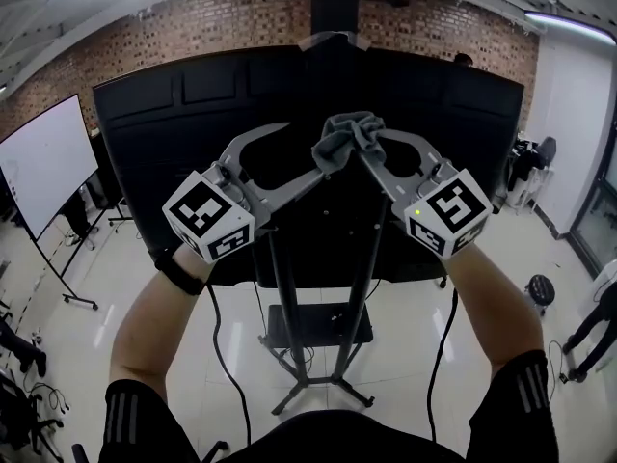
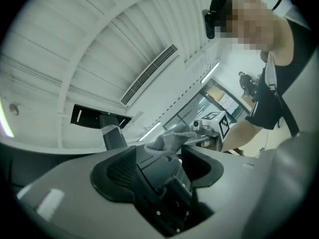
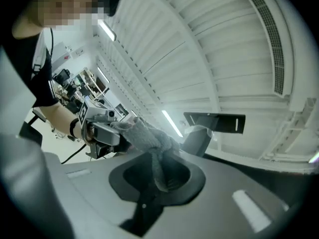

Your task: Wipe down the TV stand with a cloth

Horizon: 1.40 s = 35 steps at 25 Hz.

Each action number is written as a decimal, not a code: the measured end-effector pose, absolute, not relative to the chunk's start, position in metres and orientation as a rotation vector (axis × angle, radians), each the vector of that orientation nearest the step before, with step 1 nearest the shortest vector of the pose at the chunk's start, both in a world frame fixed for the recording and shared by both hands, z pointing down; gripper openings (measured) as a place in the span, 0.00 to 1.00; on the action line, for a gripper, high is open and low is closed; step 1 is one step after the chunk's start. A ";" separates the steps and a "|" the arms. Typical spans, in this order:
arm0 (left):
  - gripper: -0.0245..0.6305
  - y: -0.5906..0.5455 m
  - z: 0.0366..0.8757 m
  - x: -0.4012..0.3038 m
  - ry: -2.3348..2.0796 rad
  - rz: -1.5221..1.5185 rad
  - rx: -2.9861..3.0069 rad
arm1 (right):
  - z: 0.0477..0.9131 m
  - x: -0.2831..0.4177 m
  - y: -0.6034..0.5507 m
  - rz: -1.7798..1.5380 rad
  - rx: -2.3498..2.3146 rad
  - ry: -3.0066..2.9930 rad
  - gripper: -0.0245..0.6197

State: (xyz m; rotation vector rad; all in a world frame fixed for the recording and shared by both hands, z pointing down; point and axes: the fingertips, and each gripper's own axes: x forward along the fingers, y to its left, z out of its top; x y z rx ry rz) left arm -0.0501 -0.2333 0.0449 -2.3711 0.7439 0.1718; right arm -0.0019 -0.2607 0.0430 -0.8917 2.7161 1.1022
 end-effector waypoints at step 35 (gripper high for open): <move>0.51 -0.310 -0.055 -0.044 0.895 0.054 -2.243 | -0.105 -0.043 -0.369 1.432 -1.229 2.747 0.09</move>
